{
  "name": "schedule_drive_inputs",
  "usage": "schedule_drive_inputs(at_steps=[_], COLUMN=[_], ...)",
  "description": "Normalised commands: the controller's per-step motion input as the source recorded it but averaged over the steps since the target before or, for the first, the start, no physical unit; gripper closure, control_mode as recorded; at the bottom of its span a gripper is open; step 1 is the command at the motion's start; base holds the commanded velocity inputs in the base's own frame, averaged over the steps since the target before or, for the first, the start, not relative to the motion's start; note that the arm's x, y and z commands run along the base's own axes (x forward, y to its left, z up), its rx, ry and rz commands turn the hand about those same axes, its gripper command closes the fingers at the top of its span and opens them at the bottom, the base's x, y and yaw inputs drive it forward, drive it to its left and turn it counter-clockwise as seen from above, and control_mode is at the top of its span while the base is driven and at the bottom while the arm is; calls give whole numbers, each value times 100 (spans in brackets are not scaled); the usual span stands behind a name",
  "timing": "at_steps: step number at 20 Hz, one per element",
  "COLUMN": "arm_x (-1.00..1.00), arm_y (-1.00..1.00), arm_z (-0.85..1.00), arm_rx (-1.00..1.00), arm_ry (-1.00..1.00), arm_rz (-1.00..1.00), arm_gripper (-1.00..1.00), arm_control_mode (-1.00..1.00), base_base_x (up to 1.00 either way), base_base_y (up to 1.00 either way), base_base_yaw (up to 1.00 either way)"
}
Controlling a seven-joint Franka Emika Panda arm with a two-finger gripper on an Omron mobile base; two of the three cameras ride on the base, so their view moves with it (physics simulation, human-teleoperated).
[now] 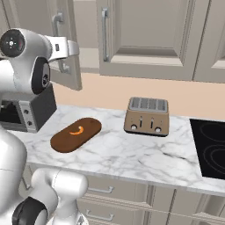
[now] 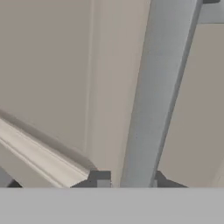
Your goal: Open the cabinet, retrieve the rolling pin, and place it next to the meat on the cutting board to prepare for tenderizing.
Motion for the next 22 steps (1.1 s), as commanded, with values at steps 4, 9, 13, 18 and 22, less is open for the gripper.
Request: schedule_drive_inputs(at_steps=[4,9,13,18,22], arm_x=[-81,-68,-43,-21,-23], arm_y=[59,62,51,5,-15], arm_z=[-2,-15,-24,0,1], arm_rx=[0,0,3,11,14], arm_ry=[0,1,3,0,0], arm_rz=[1,0,2,0,1], arm_gripper=[100,100,100,100,100], arm_control_mode=[-100,-100,-100,-100,-100], base_base_x=[0,0,0,0,0], base_base_y=[0,0,0,0,0], base_base_yaw=[0,0,0,0,0])
